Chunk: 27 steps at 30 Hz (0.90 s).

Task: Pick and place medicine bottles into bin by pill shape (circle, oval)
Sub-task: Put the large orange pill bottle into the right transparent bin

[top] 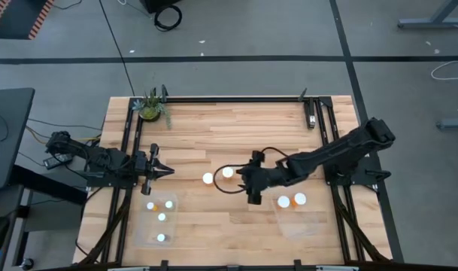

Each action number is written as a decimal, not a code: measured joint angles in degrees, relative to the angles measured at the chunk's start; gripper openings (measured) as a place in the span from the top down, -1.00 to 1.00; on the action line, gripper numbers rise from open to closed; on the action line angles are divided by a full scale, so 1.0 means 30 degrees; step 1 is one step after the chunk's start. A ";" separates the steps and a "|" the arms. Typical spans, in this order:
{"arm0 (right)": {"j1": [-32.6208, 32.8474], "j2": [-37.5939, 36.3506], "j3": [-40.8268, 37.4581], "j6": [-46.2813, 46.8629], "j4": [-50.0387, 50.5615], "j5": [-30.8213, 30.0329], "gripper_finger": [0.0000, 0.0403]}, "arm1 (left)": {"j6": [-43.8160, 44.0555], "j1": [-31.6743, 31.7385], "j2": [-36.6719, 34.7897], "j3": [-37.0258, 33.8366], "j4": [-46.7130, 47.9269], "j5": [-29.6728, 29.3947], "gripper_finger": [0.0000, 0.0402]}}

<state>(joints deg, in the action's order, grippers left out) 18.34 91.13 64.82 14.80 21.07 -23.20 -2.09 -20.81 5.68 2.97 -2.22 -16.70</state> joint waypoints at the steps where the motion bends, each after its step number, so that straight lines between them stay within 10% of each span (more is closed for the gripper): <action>1: -0.0270 0.0307 -0.0007 -0.0400 -0.0578 0.0271 -0.34 | 0.0000 -0.0003 0.0019 0.0011 -0.0002 -0.0008 0.82; 27: -0.3938 0.5686 0.3411 -0.4592 -0.2025 0.4940 -0.34 | 0.0007 -0.0003 0.0230 0.0004 0.0101 -0.0003 0.83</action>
<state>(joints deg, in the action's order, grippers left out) 6.53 108.19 75.05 1.02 15.00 -8.38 -2.07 -20.82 6.37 2.98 -1.91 -16.71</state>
